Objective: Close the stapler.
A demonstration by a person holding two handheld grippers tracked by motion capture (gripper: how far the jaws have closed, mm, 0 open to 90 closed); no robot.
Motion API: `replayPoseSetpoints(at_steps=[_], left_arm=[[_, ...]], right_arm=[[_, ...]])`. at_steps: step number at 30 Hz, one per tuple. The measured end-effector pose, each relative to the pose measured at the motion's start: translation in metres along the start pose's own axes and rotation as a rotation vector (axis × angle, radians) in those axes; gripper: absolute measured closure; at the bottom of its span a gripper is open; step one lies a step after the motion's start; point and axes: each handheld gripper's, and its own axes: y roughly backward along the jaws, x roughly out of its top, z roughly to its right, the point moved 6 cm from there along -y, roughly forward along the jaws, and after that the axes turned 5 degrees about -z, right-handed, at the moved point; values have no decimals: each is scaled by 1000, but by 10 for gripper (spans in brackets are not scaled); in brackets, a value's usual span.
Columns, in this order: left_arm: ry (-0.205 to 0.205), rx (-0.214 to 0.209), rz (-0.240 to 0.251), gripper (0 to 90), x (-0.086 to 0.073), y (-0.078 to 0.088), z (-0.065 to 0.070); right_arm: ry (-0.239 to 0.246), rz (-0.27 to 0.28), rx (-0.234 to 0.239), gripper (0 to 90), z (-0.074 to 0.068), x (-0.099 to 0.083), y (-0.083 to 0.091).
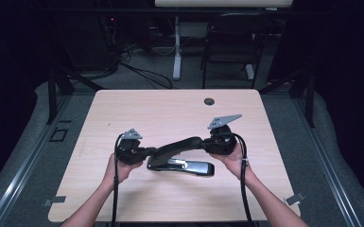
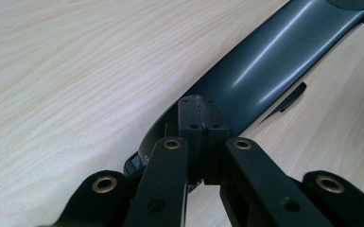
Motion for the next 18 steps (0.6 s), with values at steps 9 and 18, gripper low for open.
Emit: replayPoseSetpoints(at_steps=[9,18], left_arm=[[-8,11,2,900,4,-5,5],[-16,28,-17,872,2,-7,3]], right_arm=[[-57,-6,-39,900,21,-5,-2],[-65,-42,-54,900,28,-13,-2]])
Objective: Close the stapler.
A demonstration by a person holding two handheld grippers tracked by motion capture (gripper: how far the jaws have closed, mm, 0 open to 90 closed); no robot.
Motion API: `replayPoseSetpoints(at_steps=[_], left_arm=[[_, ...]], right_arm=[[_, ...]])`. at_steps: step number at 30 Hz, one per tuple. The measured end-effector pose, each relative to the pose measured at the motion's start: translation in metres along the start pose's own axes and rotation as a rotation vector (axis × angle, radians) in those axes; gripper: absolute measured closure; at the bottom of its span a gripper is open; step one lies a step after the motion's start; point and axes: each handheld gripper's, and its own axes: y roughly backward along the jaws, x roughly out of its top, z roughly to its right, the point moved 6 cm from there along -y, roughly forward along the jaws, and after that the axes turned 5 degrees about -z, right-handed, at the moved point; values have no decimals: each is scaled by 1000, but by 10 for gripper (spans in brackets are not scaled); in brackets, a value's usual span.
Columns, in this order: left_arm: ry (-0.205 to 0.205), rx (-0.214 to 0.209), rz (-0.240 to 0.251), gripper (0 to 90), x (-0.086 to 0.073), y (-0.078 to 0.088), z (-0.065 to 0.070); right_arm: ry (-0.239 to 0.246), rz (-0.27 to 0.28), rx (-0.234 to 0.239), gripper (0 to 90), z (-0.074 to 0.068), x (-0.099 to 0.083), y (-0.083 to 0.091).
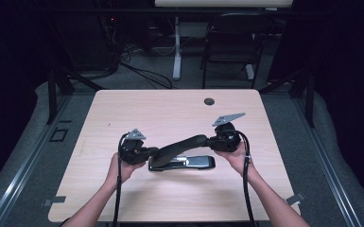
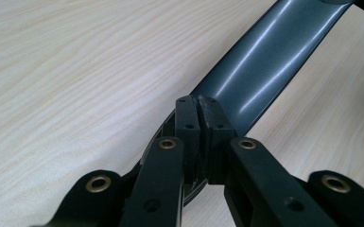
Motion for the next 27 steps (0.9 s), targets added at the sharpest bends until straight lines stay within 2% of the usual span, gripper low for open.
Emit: replayPoseSetpoints(at_steps=[4,7,14,17,27], left_arm=[[6,17,2,845,0,1,-3],[35,32,18,802,1,4,-8],[57,58,4,578,0,8,-18],[70,54,-5,477,-2,8,-21],[96,48,-7,334,-4,10,-28]], right_arm=[[15,-18,-23,900,1,-3,0],[29,-31,-38,900,2,-5,-1],[41,-72,-70,900,5,-13,-2],[45,-84,-78,900,6,-16,-3],[50,-116,-94,900,10,-25,-7]])
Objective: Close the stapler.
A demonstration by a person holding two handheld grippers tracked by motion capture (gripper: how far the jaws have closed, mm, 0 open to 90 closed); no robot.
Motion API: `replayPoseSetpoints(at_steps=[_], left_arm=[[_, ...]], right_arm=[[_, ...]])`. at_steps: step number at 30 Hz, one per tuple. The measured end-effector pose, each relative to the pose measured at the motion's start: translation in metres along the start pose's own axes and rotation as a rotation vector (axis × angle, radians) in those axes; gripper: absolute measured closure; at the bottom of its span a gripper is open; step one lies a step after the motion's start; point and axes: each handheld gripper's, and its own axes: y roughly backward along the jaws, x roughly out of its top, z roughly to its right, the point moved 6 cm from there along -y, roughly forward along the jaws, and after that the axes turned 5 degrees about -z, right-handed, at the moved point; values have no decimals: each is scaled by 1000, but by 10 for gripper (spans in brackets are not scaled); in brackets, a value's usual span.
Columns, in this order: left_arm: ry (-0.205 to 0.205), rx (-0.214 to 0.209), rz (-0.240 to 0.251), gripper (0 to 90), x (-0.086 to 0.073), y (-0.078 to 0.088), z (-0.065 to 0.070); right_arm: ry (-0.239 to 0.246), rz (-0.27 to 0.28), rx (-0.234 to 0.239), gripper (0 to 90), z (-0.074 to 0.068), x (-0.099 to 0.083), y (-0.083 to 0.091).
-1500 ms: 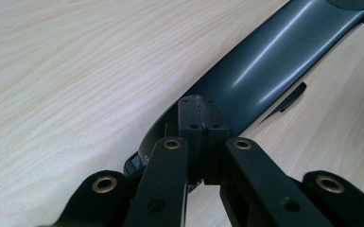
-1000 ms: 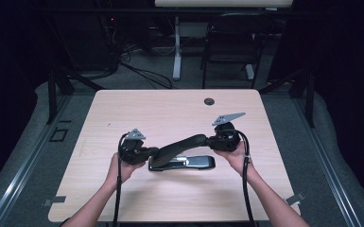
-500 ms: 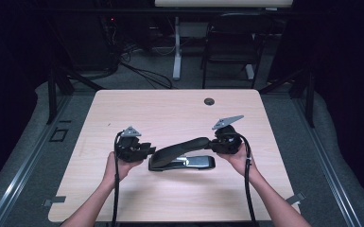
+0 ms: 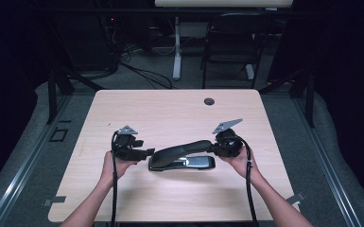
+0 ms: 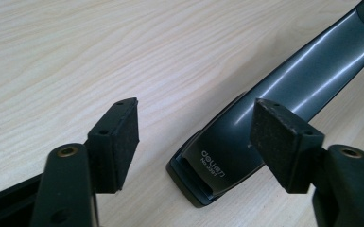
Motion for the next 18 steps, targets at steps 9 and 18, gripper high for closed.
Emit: replayPoseSetpoints(at_steps=[9,18], left_arm=[[42,2,-9,237,-2,0,-7],[57,3,1,179,-3,2,-11]], right_arm=[[6,-46,-14,900,3,-9,-6],[-7,-143,-38,900,17,-31,-14]])
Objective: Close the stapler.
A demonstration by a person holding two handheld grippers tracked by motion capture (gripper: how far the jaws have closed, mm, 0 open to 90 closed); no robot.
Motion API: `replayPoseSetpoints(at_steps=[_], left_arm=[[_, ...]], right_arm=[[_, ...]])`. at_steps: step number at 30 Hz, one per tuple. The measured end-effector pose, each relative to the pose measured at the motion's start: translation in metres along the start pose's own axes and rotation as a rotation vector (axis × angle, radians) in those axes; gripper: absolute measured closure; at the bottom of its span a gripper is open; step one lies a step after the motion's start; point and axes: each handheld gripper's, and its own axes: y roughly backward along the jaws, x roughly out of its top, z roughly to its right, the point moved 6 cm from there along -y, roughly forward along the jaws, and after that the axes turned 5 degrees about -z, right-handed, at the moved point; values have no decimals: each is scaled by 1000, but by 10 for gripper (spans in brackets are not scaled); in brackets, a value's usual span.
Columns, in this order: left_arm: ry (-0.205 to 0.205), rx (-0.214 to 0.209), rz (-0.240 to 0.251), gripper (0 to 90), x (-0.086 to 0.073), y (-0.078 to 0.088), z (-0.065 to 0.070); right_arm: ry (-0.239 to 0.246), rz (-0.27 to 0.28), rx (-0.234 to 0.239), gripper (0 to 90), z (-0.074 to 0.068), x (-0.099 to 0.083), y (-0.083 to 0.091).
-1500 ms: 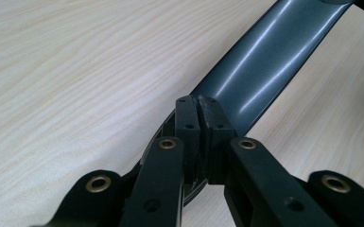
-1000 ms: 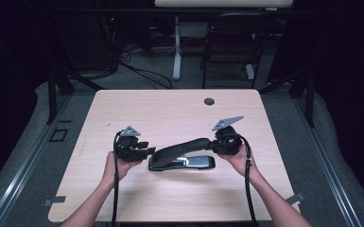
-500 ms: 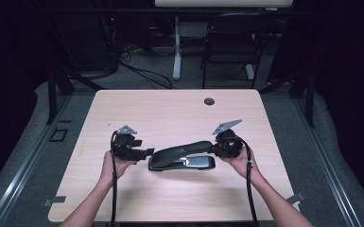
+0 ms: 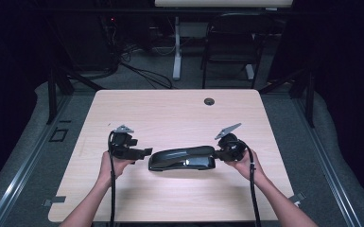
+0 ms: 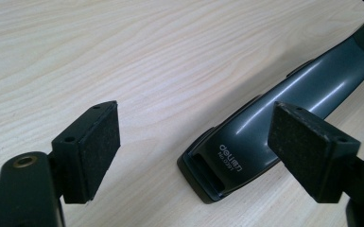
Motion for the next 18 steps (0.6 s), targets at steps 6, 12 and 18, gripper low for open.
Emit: replayPoseSetpoints(at_steps=[6,12,18], left_arm=[[-4,25,-6,160,0,-1,-2],[-9,52,-18,158,-2,-1,-7],[-3,83,-7,86,-2,0,-12]], right_arm=[[-71,89,-42,900,16,-4,28],[-51,185,-43,900,3,12,53],[-5,190,-23,900,-16,24,53]])
